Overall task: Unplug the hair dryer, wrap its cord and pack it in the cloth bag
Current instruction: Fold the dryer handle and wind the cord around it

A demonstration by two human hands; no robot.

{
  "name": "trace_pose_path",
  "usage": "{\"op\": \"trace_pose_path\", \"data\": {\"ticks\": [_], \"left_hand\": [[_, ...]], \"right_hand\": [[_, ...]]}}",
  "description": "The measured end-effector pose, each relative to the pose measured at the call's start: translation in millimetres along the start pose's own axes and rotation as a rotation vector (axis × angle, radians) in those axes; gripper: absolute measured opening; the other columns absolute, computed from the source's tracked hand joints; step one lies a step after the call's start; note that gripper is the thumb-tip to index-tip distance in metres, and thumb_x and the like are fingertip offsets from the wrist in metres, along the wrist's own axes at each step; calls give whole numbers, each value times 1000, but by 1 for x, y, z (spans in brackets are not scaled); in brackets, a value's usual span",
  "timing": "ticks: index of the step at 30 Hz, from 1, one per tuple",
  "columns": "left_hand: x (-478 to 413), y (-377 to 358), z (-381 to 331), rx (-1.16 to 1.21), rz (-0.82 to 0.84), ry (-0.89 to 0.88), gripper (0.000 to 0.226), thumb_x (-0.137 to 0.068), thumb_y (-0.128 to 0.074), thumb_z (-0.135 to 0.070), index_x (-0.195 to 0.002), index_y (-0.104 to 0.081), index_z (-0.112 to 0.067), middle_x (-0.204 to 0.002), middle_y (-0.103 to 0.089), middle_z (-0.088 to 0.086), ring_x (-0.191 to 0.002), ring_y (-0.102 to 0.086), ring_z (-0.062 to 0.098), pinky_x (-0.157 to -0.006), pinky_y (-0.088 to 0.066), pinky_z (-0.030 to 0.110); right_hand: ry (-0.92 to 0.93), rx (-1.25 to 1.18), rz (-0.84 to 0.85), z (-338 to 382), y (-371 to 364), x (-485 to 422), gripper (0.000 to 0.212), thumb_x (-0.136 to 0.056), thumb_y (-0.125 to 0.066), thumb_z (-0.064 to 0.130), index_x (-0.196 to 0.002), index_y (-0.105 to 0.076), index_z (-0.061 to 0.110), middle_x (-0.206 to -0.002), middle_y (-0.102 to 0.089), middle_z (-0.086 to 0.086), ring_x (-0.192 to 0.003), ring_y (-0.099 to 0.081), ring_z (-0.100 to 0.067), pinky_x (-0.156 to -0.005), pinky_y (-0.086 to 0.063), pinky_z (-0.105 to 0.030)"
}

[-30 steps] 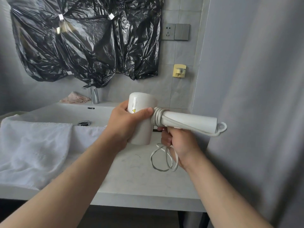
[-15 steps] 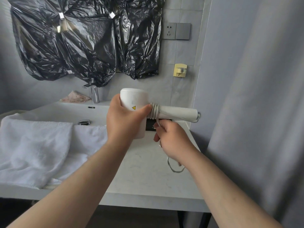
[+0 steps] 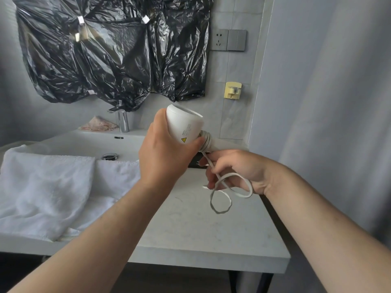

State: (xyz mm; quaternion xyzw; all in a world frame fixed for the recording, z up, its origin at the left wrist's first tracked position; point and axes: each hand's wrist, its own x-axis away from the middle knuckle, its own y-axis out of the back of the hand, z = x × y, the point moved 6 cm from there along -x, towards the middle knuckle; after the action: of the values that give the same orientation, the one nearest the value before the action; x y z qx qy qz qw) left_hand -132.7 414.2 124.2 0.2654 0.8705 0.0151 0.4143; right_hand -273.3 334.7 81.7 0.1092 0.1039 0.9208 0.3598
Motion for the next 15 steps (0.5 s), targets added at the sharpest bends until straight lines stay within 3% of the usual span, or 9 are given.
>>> {"op": "trace_pose_path", "data": {"ticks": [3,7,11,15], "left_hand": [[-3,2,2,-9,-19,-3,61,-65,-78,-53,-112,-46,-31,-104,-59,-13,-92,-54,15,-74,-45,35],[-8,5,11,-14,-38,40,60,-65,-77,-54,-110,-46,-31,-102,-60,-10,-92,-57,19,-76,-50,40],[-10,4,15,-10,-53,62,59,-65,-77,-53,-109,-46,-29,-100,-59,-10,-91,-56,20,-73,-47,37],[-14,8,16,43,-86,83,57,-65,-78,-51,-108,-46,-30,-95,-56,-13,-90,-56,18,-72,-46,34]], "right_hand": [[-24,-120,115,-3,3,5,53,-69,-55,9,-122,-59,1,-82,-61,-13,-79,-61,-27,-90,-48,-50],[8,-48,130,-1,6,13,58,-71,-58,5,-129,-58,8,-90,-60,-11,-83,-61,-26,-84,-53,-42],[5,-98,74,2,9,9,46,-84,-51,19,-125,-62,1,-75,-62,-8,-65,-44,-16,-66,-36,-29],[-5,-262,47,-7,16,4,58,-70,-41,23,-118,-69,6,-82,-58,-17,-61,-42,-17,-62,-31,-31]]}}
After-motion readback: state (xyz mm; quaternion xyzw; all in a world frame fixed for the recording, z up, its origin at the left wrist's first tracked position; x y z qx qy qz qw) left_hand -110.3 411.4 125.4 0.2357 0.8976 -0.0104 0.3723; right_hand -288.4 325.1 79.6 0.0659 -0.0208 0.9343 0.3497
